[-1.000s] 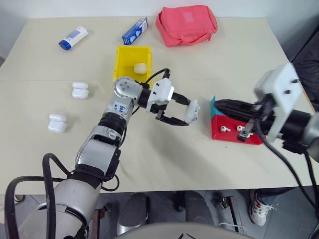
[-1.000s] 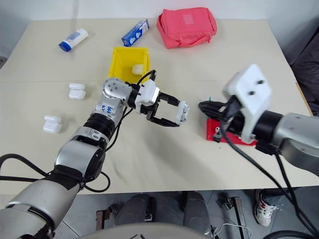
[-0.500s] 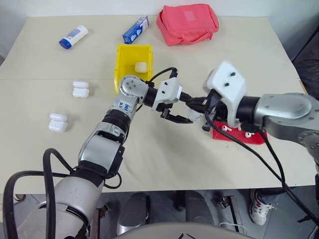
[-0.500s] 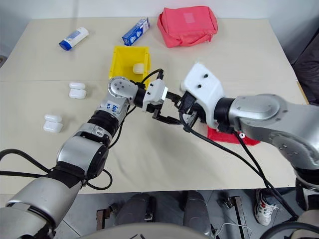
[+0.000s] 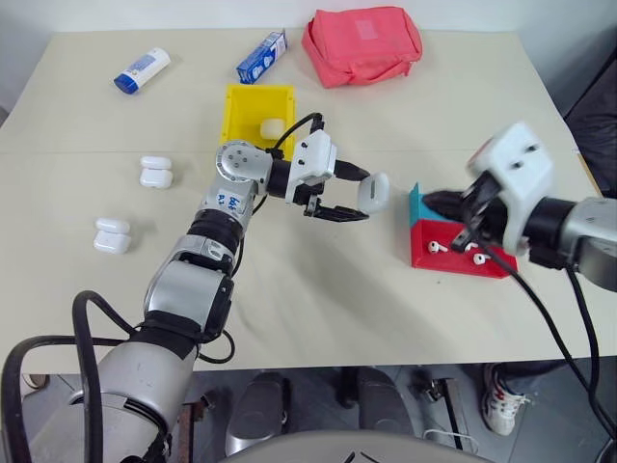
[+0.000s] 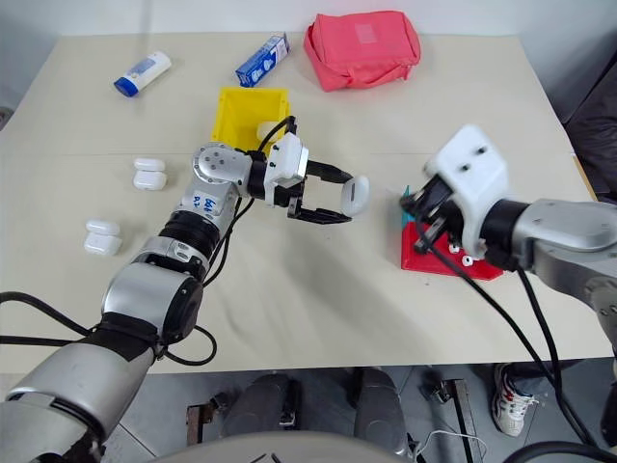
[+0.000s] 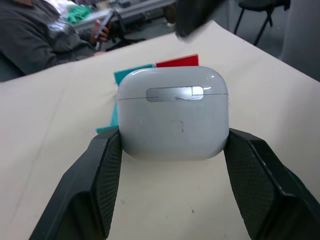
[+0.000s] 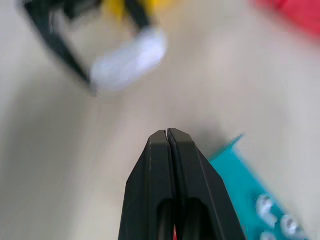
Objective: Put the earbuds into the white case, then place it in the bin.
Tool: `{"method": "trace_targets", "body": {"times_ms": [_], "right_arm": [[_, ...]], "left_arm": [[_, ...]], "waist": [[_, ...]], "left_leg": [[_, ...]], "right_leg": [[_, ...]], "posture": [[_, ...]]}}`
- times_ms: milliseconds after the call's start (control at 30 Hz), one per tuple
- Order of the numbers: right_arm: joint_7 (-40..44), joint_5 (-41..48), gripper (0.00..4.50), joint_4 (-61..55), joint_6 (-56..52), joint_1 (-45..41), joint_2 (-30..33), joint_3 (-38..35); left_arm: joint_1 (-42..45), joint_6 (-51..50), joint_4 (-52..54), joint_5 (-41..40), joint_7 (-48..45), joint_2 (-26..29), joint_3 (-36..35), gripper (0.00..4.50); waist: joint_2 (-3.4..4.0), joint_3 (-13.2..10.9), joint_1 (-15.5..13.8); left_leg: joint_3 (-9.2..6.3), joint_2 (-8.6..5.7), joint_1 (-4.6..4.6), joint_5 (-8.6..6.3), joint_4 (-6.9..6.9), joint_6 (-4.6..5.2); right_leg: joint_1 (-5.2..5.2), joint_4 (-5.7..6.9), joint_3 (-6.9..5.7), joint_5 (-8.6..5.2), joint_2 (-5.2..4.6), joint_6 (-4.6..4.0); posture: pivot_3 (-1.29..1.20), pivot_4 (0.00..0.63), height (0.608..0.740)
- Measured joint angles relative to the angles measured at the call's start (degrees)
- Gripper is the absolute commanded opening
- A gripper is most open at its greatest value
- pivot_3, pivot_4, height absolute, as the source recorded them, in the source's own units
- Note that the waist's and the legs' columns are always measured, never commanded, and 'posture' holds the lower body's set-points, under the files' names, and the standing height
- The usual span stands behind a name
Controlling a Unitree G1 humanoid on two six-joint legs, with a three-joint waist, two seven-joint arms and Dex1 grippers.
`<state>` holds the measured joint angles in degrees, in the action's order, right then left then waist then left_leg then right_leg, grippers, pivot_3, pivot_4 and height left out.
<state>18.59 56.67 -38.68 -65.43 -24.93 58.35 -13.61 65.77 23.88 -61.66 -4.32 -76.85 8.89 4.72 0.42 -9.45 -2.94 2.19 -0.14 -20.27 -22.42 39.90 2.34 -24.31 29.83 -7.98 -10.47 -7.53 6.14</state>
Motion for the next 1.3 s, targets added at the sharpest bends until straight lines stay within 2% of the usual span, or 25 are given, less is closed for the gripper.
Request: {"method": "trace_targets", "body": {"times_ms": [100,133,267,400,533,767,867,1000,1167,1300], "right_arm": [[6.6,3.7,1.24,0.3,3.6,9.8,-3.8,-8.8],[8.6,4.3,1.65,0.6,4.6,12.4,-4.7,-10.7],[15.6,2.5,3.04,2.8,9.7,18.6,-5.0,-14.4],[21.7,2.4,4.46,5.6,14.2,20.4,-6.6,-15.7],[25.4,1.9,4.46,8.4,17.2,20.9,-7.1,-16.3],[27.5,-0.6,4.46,12.8,19.7,20.8,-7.0,-16.2],[28.0,-1.7,4.46,14.2,20.5,20.1,-7.0,-16.0],[28.5,-2.9,4.46,15.7,20.6,17.5,-7.0,-14.5],[29.2,-4.0,4.5,17.1,20.6,16.0,-5.8,-13.7],[29.7,-4.8,4.5,18.0,20.6,16.1,-5.7,-13.7]], "left_arm": [[0.0,-1.0,0.2,-0.4,1.5,0.1,-1.2,2.73],[0.0,-1.2,0.3,-0.6,2.0,0.1,-1.6,2.73],[-0.1,-2.3,0.9,-1.2,3.1,0.0,-2.6,2.73],[-1.0,-3.7,3.5,-2.5,5.5,0.0,-4.0,2.73],[-2.5,-6.7,7.7,-2.5,13.8,0.9,-5.7,2.73],[-6.1,-16.7,13.7,2.3,38.8,6.4,-7.6,2.73],[-6.5,-19.4,13.6,3.8,44.2,7.7,-7.5,2.73],[-6.5,-18.7,10.6,5.2,46.0,7.1,-5.7,2.73],[-3.0,-19.8,4.8,5.5,52.5,7.7,-6.6,4.39],[-3.8,-20.9,6.4,5.2,51.8,8.3,-6.8,4.47]], "waist": [[-0.11,0.0,-0.5],[-0.11,0.0,-0.5],[-0.11,0.0,-0.3],[-0.11,0.0,-0.1],[-0.1,0.0,0.0],[-0.1,0.0,-0.2],[-0.11,0.0,-0.5],[-0.1,0.0,-0.6],[-0.09,0.1,-0.2],[-0.1,0.1,-0.1]], "left_leg": [[0.0,-0.06,-0.01,0.04,0.02,0.05],[0.04,-0.08,0.0,0.05,0.03,0.09],[0.08,-0.11,0.07,0.06,0.05,0.15],[0.08,-0.08,0.07,0.07,0.02,0.12],[0.11,-0.1,0.1,0.08,0.03,0.1],[0.15,-0.14,0.13,0.12,0.04,0.06],[0.15,-0.19,0.13,0.12,0.05,0.08],[0.17,-0.18,0.16,0.13,0.05,0.05],[0.25,-0.14,0.2,0.17,0.01,-0.02],[0.28,-0.15,0.19,0.18,0.02,-0.04]], "right_leg": [[0.06,0.0,-0.03,0.02,0.01,0.04],[0.06,0.0,0.02,0.05,-0.01,0.08],[0.12,-0.01,0.1,0.09,-0.01,0.14],[0.08,-0.01,0.11,0.09,0.02,0.14],[0.09,0.04,0.16,0.09,0.01,0.14],[0.1,0.09,0.18,0.1,0.02,0.17],[0.12,0.09,0.21,0.11,-0.01,0.18],[0.12,0.1,0.21,0.11,0.0,0.18],[0.12,0.13,0.2,0.11,0.04,0.19],[0.12,0.14,0.19,0.11,0.05,0.19]], "posture": [[0.0,0.15,0.74],[0.0,0.15,0.74],[0.0,0.15,0.74],[0.0,0.15,0.74],[0.0,0.15,0.74],[0.0,0.15,0.74],[0.0,0.15,0.74],[0.0,0.15,0.74],[0.0,0.15,0.74],[0.0,0.15,0.74]]}}
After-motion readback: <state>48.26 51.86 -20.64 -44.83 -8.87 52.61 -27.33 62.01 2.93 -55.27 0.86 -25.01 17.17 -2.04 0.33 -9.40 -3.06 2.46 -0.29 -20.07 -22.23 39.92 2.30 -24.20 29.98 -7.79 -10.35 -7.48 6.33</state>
